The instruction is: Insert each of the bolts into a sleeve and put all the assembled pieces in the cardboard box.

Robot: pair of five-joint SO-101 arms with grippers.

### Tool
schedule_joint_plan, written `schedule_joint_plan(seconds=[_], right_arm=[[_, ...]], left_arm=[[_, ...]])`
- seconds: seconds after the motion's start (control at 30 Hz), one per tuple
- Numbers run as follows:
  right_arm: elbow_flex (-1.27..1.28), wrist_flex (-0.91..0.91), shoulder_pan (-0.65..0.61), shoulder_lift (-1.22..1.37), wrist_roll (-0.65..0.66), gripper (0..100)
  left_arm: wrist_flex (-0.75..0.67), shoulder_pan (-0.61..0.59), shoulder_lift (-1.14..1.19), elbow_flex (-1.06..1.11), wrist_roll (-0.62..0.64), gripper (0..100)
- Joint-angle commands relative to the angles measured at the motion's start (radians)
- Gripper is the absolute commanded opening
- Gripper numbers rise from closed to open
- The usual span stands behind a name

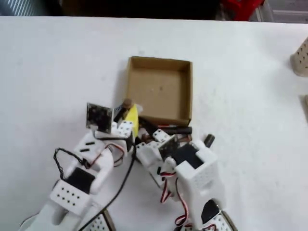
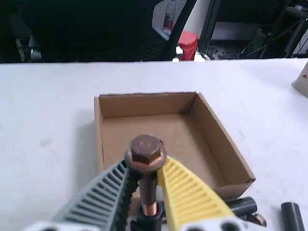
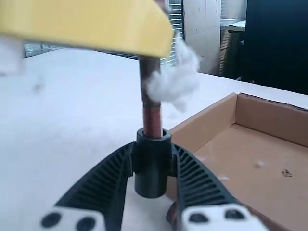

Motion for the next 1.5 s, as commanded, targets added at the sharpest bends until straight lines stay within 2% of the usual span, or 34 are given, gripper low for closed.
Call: schedule_joint_plan(seconds=[0.0, 0.27, 0.47, 0.63, 0.73, 0.9, 0.97, 1.23, 1.37, 1.47], right_arm=[[-0.028, -0.013, 0.022, -0.050, -0.008, 1.6], [-0.026, -0.015, 0.027, -0.050, -0.008, 1.6], [-0.026, -0.015, 0.027, -0.053, -0.008, 1.6], [-0.026, -0.015, 0.027, -0.051, -0.008, 1.6], [-0.029, -0.015, 0.027, -0.048, -0.008, 1.6], [-0.031, -0.013, 0.027, -0.047, -0.008, 1.6], [-0.031, -0.013, 0.027, -0.047, -0.008, 1.6], [-0.031, -0.013, 0.028, -0.045, -0.008, 1.6], [-0.025, -0.012, 0.028, -0.048, -0.008, 1.6], [-0.009, -0.013, 0.027, -0.054, -0.006, 1.6]], left_arm=[[-0.081, 0.030, 0.102, -0.023, 0.008, 2], [-0.091, 0.024, 0.282, -0.114, 0.003, 2], [0.038, 0.024, 0.282, -0.120, -0.133, 2], [0.043, -0.015, 0.252, -0.118, -0.170, 4], [0.052, -0.031, 0.220, -0.110, -0.169, 15], [0.195, -0.027, 0.153, -0.112, -0.163, 41], [0.229, -0.027, 0.105, -0.112, -0.137, 45], [0.359, -0.042, -0.199, -0.117, -0.071, 40], [0.394, -0.128, -0.351, -0.118, -0.051, 33], [0.405, -0.225, -0.394, -0.120, -0.051, 24]])
